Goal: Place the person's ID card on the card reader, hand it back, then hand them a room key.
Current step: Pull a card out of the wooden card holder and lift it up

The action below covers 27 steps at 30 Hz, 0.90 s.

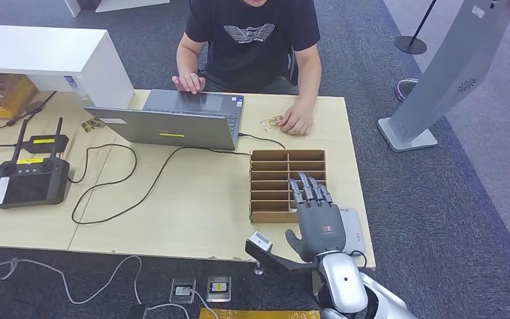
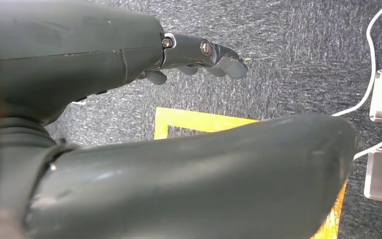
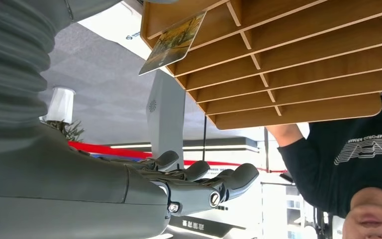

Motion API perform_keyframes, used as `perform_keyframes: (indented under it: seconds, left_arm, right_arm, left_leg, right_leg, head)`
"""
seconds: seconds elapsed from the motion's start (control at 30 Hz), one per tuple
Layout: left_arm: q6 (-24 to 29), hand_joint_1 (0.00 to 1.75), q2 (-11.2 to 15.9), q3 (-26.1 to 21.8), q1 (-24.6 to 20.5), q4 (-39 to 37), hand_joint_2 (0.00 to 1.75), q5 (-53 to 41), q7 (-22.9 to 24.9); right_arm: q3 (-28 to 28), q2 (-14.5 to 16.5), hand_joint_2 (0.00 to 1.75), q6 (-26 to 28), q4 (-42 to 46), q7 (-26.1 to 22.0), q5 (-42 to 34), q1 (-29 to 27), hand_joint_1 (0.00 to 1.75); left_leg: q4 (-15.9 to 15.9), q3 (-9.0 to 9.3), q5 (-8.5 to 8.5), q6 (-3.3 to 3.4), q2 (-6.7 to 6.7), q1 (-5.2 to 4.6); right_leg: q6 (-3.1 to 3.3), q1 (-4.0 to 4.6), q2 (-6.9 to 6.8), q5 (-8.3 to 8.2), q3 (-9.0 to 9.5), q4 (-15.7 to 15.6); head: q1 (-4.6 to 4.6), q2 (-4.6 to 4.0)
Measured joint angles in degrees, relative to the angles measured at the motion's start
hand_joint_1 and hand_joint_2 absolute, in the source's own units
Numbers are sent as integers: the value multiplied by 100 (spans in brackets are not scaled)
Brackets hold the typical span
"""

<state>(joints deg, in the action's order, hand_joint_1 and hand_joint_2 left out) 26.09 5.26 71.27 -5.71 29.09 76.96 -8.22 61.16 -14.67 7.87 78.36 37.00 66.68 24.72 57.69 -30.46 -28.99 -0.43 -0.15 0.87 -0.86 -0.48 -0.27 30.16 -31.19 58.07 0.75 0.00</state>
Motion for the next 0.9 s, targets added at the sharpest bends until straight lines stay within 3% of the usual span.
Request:
perform_keyframes:
  seconds: [0.9]
  left_arm:
    - [-33,0,-61,40,-58,-116,0,-88,59]
  right_arm:
    - [-208,263,175,-316,-609,-9,204,106,0]
  left_leg:
    - [0,-1,0,0,0,0]
  right_leg:
    - [0,0,0,0,0,0]
  head:
    - [1,0]
